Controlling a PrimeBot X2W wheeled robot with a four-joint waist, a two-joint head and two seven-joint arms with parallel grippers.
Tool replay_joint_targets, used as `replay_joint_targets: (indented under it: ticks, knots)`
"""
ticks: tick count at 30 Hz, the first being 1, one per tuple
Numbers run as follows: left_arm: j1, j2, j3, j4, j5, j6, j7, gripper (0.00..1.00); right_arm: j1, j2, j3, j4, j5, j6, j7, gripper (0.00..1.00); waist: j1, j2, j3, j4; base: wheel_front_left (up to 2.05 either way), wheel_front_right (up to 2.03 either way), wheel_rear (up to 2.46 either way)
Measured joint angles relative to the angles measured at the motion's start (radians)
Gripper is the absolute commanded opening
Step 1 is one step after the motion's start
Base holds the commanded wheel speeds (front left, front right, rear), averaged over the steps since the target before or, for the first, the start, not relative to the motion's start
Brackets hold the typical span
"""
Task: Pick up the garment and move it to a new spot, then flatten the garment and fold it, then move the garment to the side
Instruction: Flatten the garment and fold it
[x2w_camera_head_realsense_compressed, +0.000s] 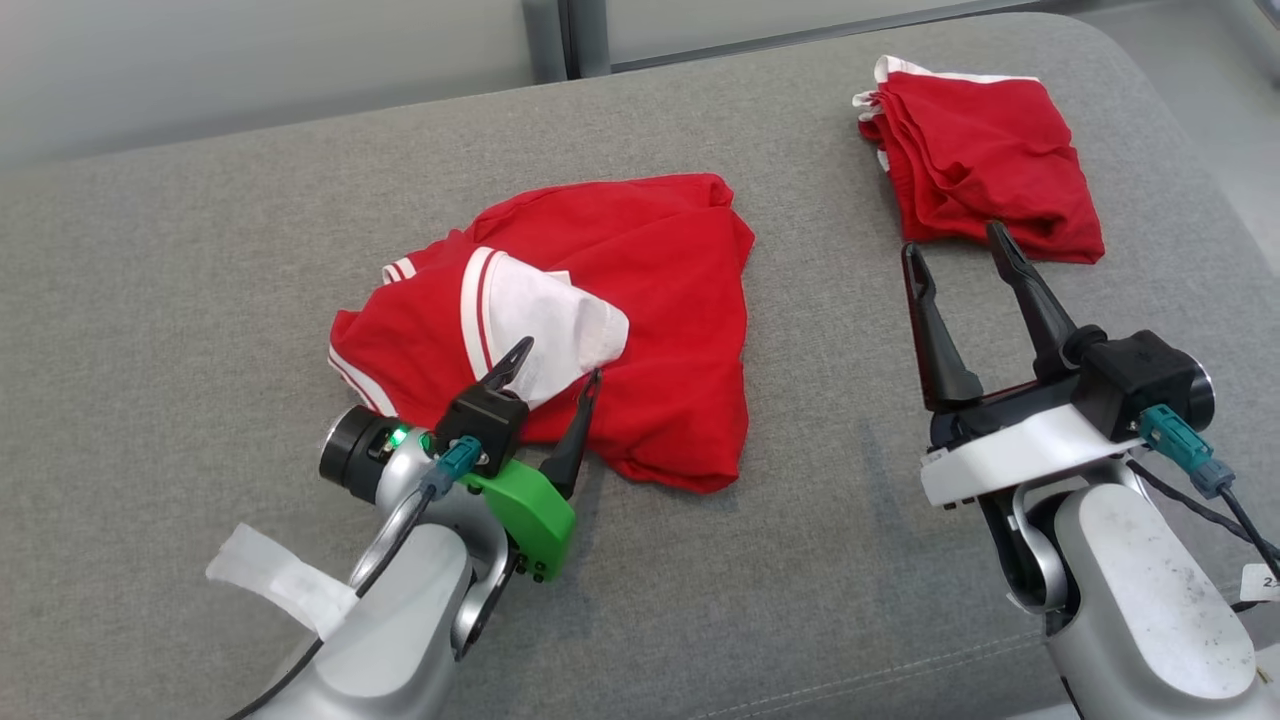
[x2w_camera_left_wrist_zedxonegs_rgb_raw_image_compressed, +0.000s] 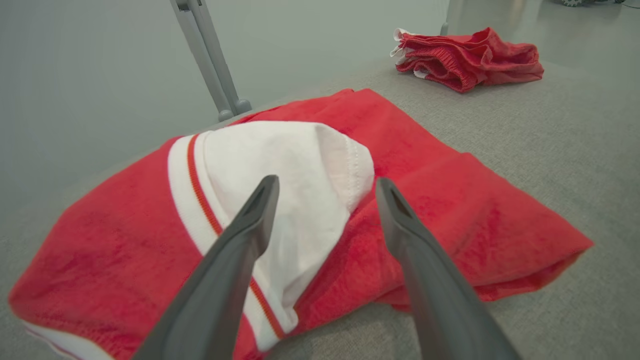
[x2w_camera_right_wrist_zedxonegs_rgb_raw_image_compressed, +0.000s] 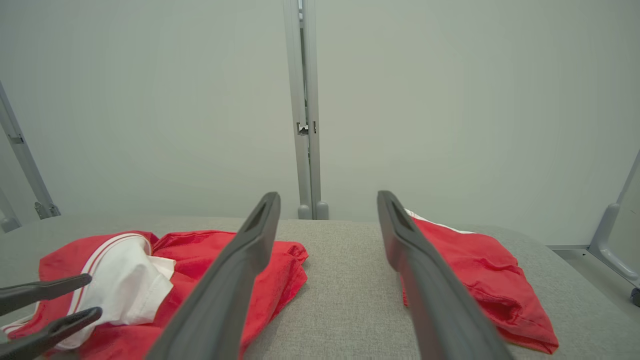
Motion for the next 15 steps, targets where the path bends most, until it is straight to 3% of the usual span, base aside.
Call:
replay_joint_targets:
  ticks: [15]
  knots:
    - [-0.066, 0.001, 0.002, 0.145, 0.061, 0.046, 0.011, 1.00, -0.007, 0.010, -0.007, -0.003, 0.000, 0.005, 0.000, 1.00, 0.0000, 0.0000, 0.064, -0.104, 0.00, 0.00, 0.00]
